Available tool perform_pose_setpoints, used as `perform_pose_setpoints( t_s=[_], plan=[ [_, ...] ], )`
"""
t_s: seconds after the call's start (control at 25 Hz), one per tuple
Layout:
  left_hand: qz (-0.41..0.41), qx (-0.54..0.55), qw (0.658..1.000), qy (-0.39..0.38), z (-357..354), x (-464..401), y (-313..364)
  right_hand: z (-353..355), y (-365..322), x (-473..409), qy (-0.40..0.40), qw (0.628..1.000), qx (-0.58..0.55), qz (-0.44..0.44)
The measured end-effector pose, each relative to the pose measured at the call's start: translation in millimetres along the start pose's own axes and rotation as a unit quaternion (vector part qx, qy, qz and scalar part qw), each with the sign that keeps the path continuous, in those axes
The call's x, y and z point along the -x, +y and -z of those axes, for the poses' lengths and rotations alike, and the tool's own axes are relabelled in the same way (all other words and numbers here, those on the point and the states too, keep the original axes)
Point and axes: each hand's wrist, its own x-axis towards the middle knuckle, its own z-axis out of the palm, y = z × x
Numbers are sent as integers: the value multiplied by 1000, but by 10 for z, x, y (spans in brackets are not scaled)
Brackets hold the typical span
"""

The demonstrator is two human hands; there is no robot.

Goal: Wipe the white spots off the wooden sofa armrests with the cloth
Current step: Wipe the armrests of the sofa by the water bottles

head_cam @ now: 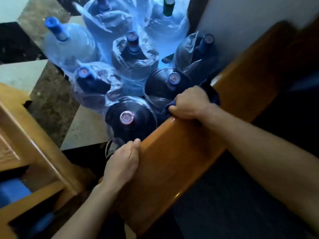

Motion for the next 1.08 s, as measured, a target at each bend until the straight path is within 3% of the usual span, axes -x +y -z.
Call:
perform_pose_setpoints(
  t_s=[0.08, 0.2, 0.24, 0.32, 0.36, 0.4, 0.56, 0.64, 0.68, 0.72, 0.84, 0.96, 1.08],
  plan=[
    [55, 25, 997, 39, 30, 173, -224, -139, -809, 342, -5, 999, -19, 30],
    [157, 170, 967, 109, 117, 359, -490, -412, -1918, 908, 102, 989, -98, 46],
    [219, 283, 925, 129, 148, 378, -586, -530, -2223, 1088, 132, 980, -134, 60],
    [314, 562, 756, 113, 218, 472, -843, -776, -2725, 1455, 147, 970, -157, 114],
    [339, 626, 697, 90, 204, 565, -968, -914, -2844, 1629, 151, 968, -138, 148],
    [350, 622, 697, 68, 178, 656, -1065, -1056, -2842, 1772, 164, 963, -107, 183],
    [300, 473, 828, 27, 33, 774, -1084, -1439, -2209, 2091, 219, 935, -77, 267],
    [226, 355, 907, 20, 84, 682, -889, -1509, -1901, 2164, 222, 948, -137, 180],
    [171, 232, 957, 24, 126, 624, -763, -1526, -1794, 2157, 224, 954, -170, 102],
    [104, 116, 987, 42, 157, 554, -650, -1515, -1720, 2095, 228, 953, -198, 21],
    [-58, -39, 997, 12, 190, 352, -143, -1391, -1400, 1759, 225, 928, -237, -177],
    [-106, -111, 987, -43, 64, 87, 418, -1317, -770, 1417, 228, 883, -273, -305],
    [-155, -141, 976, -55, -48, -235, 882, -1253, -69, 1104, 247, 842, -306, -370]
  ],
)
